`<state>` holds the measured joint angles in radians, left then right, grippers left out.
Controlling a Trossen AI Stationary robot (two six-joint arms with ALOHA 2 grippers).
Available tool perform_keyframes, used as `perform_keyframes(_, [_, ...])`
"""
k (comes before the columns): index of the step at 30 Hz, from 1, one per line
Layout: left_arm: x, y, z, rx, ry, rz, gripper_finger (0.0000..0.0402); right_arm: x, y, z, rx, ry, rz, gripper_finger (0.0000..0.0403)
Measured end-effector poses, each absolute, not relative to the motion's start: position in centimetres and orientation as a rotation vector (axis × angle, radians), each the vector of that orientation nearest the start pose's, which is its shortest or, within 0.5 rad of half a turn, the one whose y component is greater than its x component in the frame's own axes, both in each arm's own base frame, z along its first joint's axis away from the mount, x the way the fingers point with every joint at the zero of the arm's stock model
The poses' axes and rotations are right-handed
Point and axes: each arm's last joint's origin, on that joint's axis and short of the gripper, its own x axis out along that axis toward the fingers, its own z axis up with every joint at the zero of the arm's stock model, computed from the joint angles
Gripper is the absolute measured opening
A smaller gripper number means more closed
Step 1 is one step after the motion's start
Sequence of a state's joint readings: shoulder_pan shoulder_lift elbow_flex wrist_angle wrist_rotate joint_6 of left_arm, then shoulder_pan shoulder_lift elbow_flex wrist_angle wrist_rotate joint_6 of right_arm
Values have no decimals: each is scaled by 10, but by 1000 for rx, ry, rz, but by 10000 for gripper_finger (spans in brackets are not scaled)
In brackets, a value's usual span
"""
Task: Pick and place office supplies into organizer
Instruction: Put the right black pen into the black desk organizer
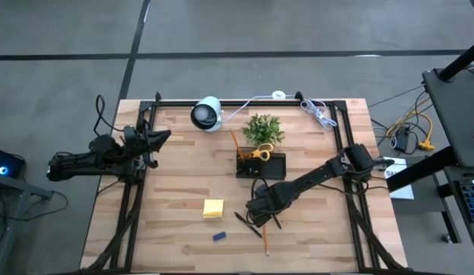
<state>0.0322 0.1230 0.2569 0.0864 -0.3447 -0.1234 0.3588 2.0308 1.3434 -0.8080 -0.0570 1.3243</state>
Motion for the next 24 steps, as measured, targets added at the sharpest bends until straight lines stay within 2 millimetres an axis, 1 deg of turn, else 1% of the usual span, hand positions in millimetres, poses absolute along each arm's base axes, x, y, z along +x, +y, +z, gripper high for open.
perform_keyframes(3, [85,12,249,-156,-242,361,0,346,132,133,826,1434,-686,157])
perform_keyframes(7, [85,12,249,-156,-242,361,0,343,130,132,809,1449,-704,131])
perform_keyframes(19, [85,13,249,-156,-243,361,0,341,130,129,786,1467,-694,33])
perform_keyframes(22, [85,13,249,-156,-243,361,0,341,130,129,779,1473,-682,20])
perform_keyframes(24, [85,13,249,-156,-243,361,0,341,130,129,778,1475,-680,19])
